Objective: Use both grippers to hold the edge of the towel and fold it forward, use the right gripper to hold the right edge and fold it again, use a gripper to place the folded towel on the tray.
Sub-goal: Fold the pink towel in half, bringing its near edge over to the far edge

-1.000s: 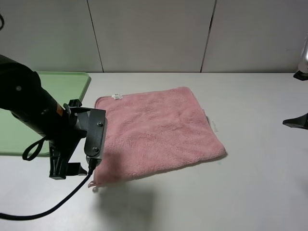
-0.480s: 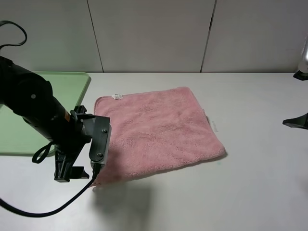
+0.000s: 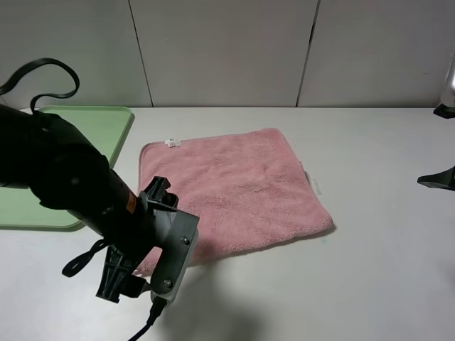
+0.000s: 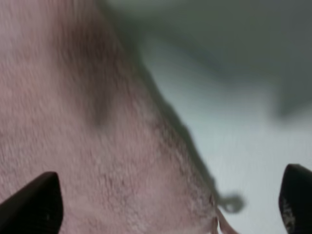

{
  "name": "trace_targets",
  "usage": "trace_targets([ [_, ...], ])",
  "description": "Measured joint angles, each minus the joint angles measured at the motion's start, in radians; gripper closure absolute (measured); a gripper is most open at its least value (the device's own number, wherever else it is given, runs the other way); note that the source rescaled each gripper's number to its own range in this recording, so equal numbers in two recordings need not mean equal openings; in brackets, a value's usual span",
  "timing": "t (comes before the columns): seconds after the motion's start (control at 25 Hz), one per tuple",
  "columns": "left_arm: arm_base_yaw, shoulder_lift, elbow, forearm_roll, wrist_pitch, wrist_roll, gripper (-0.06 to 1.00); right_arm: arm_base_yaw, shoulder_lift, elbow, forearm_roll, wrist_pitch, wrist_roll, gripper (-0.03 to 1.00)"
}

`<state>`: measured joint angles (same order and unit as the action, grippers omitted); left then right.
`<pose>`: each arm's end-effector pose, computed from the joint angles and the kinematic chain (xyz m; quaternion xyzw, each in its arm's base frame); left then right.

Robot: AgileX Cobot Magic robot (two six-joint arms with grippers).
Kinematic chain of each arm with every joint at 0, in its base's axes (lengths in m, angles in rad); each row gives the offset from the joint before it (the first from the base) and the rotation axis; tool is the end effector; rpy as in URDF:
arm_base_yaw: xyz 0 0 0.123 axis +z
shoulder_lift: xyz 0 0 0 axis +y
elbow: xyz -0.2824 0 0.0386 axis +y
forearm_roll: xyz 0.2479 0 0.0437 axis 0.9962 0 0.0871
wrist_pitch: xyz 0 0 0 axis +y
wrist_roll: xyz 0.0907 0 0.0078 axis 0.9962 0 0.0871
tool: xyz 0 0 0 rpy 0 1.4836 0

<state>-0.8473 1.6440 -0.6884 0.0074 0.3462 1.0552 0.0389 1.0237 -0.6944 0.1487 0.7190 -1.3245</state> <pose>0.1786 -0.2019 0.1392 0.8031 0.5689 0.0202 0.1760 0.1865 0.0162 0.2714 -0.5694 0.7630 -0.1286 0.2776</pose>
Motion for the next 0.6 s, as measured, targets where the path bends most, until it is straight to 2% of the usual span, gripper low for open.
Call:
trace_targets([
  [0.28,-0.007,0.005,-0.001,0.000,-0.004,-0.034,0.12,0.000,0.000,0.000,0.000,0.000,0.000,-0.03],
  [0.6,-0.007,0.133,-0.002,0.000,-0.011,-0.045,0.12,0.000,0.000,0.000,0.000,0.000,0.000,-0.03],
])
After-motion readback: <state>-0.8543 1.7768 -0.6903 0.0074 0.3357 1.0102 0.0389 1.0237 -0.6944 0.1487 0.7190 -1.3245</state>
